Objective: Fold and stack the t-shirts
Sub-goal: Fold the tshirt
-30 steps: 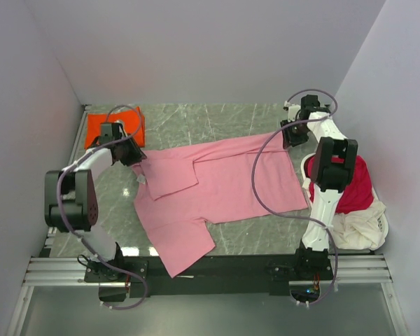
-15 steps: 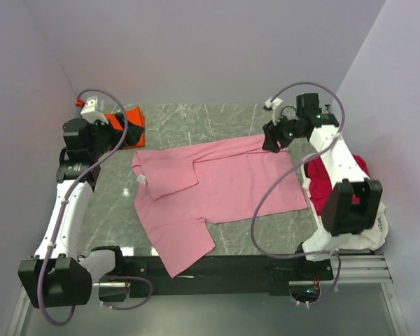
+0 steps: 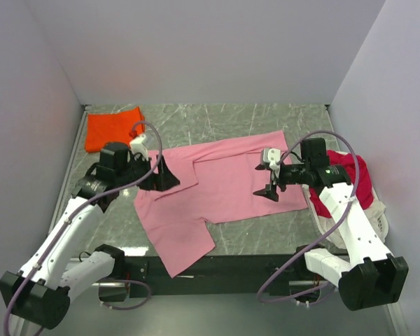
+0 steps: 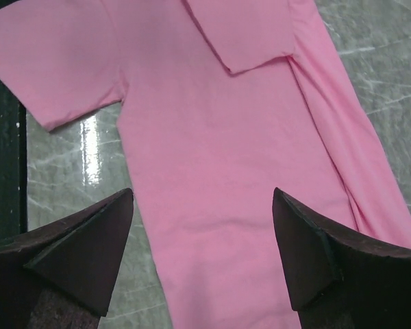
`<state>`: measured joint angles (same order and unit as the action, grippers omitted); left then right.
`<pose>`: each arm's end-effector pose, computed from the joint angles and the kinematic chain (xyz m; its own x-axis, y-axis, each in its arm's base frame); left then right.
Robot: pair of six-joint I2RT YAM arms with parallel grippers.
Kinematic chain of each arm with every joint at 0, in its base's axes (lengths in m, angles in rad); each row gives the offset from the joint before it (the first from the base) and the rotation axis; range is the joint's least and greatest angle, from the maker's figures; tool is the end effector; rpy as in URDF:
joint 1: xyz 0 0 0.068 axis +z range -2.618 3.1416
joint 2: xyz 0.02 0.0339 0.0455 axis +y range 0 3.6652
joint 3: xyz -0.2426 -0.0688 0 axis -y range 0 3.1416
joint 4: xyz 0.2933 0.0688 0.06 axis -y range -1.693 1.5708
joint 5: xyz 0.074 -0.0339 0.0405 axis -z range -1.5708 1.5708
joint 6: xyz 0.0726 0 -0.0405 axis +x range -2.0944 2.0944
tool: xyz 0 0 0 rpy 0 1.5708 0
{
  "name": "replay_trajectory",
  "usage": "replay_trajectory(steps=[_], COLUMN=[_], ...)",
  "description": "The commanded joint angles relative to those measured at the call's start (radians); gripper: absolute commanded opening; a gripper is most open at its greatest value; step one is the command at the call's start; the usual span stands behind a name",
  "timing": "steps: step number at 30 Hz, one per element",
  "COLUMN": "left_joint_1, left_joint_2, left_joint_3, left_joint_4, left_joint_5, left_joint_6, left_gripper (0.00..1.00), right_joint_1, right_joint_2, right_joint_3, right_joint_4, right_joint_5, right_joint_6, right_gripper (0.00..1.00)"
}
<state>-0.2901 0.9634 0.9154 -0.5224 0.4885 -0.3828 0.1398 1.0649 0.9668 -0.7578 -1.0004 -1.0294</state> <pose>0.2716 -0.1166 0.2840 -0.7157 -0.1306 -0.6861 0.3922 0.7378 -0.5495 0.2632 0.0987 0.2712 0.1474 -0.4466 -0.8825 -0.9612 0.1457 -0.2342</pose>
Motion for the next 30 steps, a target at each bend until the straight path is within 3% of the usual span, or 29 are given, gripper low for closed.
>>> replay_trajectory(steps=[1,12,16,22,30], left_joint_1=[-0.084,-0.504,-0.666,-0.946,-1.055], left_joint_2=[-0.052,-0.048,0.006,0.151,0.305], left_joint_3=[-0.029,-0.108,-0.121,-0.112,-0.122], left_joint_4=[-0.145,-0.45,-0.458,-0.419,-0.43], left_joint_5=[-0.06,-0.316,-0.369,-0.384,-0.432], left_joint_6=[-0.069,-0.267,-0.33,-0.379,-0.393], left_gripper=[0.93,0.81,0.67,0.57,0.51], right_joint_1=[-0.002,-0.017,-0.031,-0.058,-0.089], right_joint_2=[-0.017,0.033,0.04,0.056,0.067], right_joint_3=[-0.016,-0.008,-0.013,-0.01,-0.005], right_joint_4=[-0.034,-0.071,-0.08,-0.095,-0.133], right_joint_5=[-0.05,0.017,0.011,0.0,-0.018], right_joint_6=[-0.093,-0.034,-0.038,-0.049,-0.081], right_gripper=[0.88,0.86,0.86,0.86,0.85])
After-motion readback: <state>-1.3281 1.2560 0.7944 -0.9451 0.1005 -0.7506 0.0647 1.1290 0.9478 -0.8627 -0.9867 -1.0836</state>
